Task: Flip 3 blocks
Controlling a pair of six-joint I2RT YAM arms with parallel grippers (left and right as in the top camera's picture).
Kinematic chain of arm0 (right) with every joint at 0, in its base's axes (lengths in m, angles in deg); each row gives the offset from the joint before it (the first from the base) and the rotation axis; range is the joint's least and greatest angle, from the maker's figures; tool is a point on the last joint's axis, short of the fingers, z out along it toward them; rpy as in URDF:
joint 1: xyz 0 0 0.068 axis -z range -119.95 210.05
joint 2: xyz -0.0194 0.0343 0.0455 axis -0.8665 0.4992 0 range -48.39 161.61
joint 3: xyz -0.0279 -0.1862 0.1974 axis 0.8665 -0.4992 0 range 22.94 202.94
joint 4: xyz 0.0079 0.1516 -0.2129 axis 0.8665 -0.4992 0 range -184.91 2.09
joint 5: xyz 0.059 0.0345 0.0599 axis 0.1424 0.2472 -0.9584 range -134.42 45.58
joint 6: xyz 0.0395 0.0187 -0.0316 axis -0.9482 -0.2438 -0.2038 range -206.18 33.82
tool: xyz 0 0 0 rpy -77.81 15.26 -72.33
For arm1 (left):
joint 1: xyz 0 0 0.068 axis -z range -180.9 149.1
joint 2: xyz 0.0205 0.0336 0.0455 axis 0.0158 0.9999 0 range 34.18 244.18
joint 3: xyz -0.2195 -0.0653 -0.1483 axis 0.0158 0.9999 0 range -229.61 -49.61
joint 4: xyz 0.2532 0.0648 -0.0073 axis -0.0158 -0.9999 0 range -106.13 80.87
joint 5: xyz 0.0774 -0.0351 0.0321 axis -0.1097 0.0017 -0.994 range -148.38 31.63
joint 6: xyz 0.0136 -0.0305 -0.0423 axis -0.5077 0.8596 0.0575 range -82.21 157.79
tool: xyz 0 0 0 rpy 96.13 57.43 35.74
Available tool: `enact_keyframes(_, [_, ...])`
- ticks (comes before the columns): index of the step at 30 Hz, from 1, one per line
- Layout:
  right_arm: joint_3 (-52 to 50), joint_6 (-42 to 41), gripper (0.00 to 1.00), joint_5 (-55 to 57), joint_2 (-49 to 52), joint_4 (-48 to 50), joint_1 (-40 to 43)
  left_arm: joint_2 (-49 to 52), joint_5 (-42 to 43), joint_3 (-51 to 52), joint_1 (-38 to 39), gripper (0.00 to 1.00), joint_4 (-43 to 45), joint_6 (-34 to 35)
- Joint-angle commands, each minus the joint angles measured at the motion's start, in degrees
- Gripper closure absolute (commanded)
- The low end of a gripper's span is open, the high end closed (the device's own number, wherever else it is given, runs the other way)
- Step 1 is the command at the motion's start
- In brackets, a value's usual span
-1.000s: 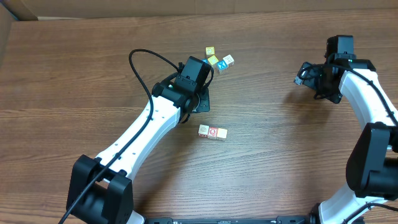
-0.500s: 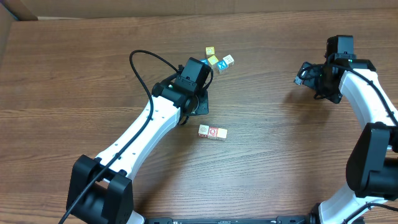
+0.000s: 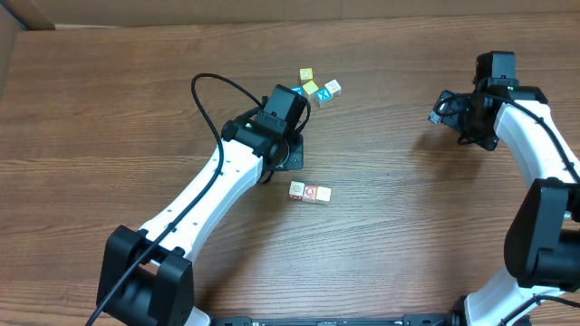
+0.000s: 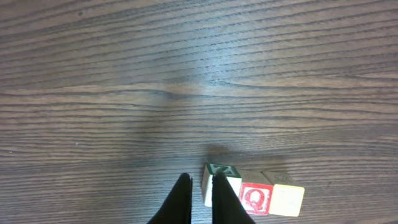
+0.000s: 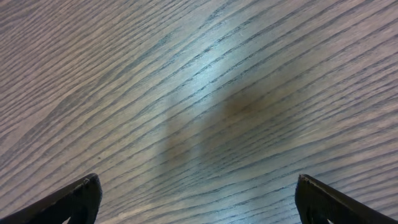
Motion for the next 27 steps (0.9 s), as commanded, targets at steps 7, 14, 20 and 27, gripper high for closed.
enact_keyframes(7, [0.5, 0.2, 0.00, 0.2, -0.1, 0.3, 0.0, -0.2, 1.2, -0.7, 0.4, 0.96, -1.7, -0.9])
enact_keyframes(14, [0.5, 0.2, 0.00, 0.2, -0.1, 0.3, 0.0, -0.2, 1.2, -0.7, 0.4, 0.96, -2.0, -0.9])
enact_keyframes(20, [0.5, 0.2, 0.00, 0.2, -0.1, 0.3, 0.0, -0.1, 1.0, -0.5, 0.4, 0.96, -3.3, -0.9])
enact_keyframes(27, [0.5, 0.2, 0.00, 0.1, -0.1, 0.3, 0.0, 0.9, 0.8, 3.0, 0.4, 0.96, -1.8, -0.9])
